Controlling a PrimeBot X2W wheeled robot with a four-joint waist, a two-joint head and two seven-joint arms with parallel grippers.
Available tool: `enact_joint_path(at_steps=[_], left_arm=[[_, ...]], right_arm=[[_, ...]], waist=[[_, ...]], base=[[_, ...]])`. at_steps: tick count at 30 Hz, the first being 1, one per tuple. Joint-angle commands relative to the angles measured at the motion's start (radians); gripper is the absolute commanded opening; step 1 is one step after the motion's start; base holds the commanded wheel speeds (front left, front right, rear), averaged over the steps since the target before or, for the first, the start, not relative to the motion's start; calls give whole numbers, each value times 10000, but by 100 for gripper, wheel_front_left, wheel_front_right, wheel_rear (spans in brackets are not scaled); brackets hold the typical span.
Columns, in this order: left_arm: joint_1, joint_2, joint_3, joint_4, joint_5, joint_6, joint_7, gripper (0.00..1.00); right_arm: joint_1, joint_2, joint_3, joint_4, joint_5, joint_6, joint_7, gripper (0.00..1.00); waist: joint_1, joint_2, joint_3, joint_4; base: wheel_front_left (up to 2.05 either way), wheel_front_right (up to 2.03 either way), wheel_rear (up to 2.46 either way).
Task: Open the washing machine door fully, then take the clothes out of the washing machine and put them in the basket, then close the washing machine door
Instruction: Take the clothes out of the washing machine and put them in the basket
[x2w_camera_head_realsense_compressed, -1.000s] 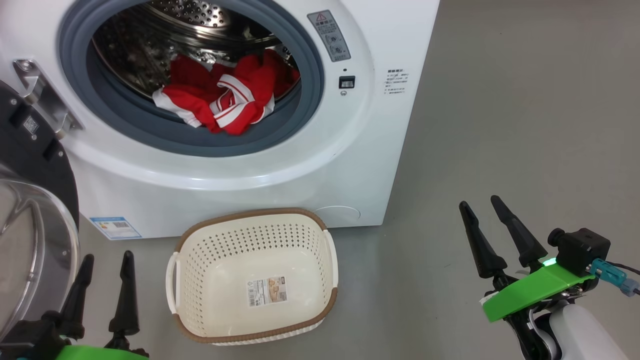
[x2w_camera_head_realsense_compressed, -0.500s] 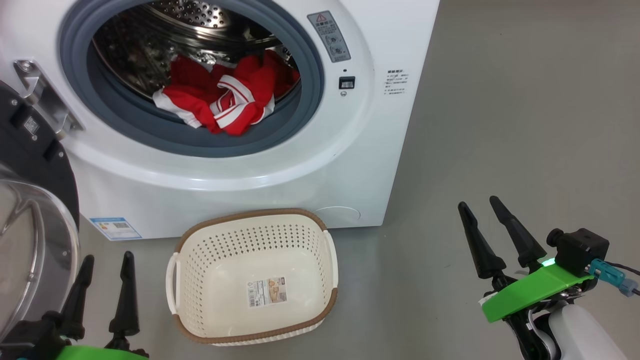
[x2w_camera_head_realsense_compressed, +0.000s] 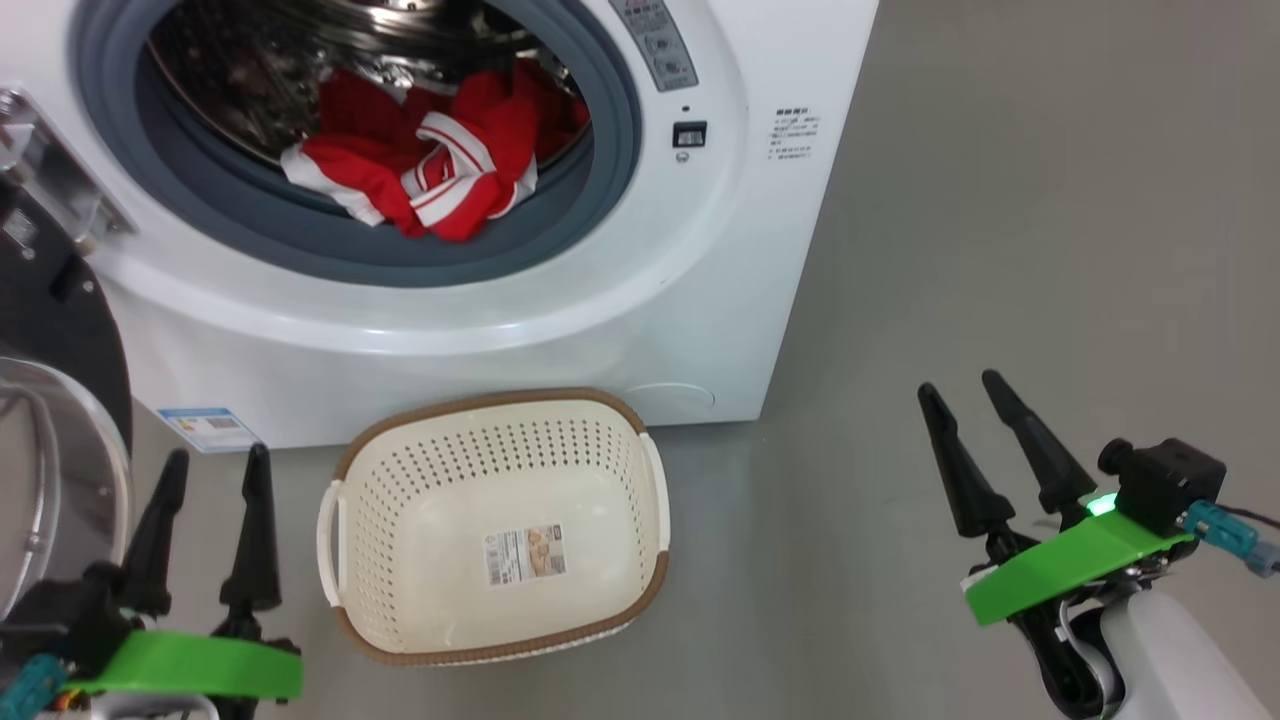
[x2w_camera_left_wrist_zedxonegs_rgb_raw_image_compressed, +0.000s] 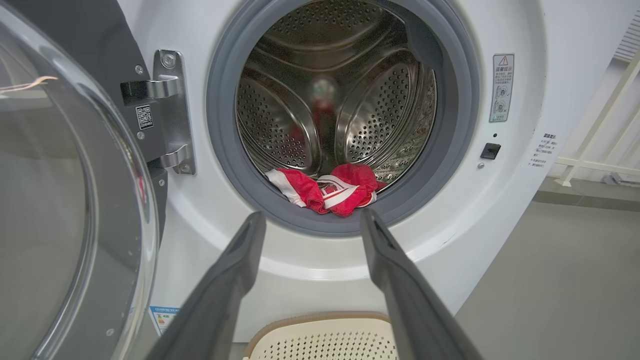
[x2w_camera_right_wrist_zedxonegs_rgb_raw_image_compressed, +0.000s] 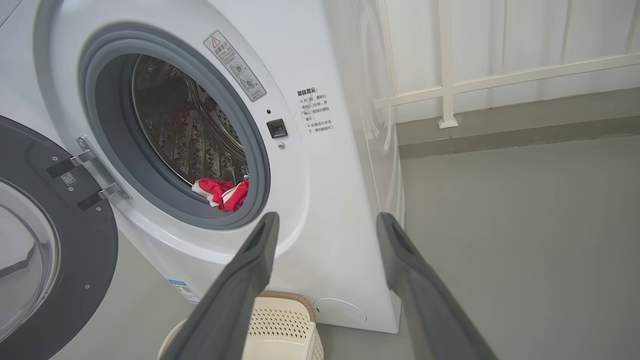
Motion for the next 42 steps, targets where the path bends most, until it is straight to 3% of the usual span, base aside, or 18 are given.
enact_joint_path(at_steps=[1, 13, 21, 42], left_arm=[[-540, 295, 301, -104, 165, -86, -122, 100], [-2476, 108, -67, 628, 7, -68, 111, 100], [-3939, 282, -331, 1475, -275, -86, 359, 100], [-9418, 883, -2311, 5326, -1660, -102, 1504, 100]], right_arm=[[-288, -94, 101, -308, -103, 16, -120, 100], [-638, -2, -151, -610, -288, 16, -120, 100], [-979, 46, -206, -886, -384, 16, -120, 100], [-1860, 534, -100, -1258, -586, 16, -120, 100]], waist=[[0, 0, 227, -50], [0, 0, 1176, -191], [0, 0, 1825, -271], [0, 0, 3827, -922]], base=[[0, 0, 0], [0, 0, 0], [0, 0, 0], [0, 0, 0]])
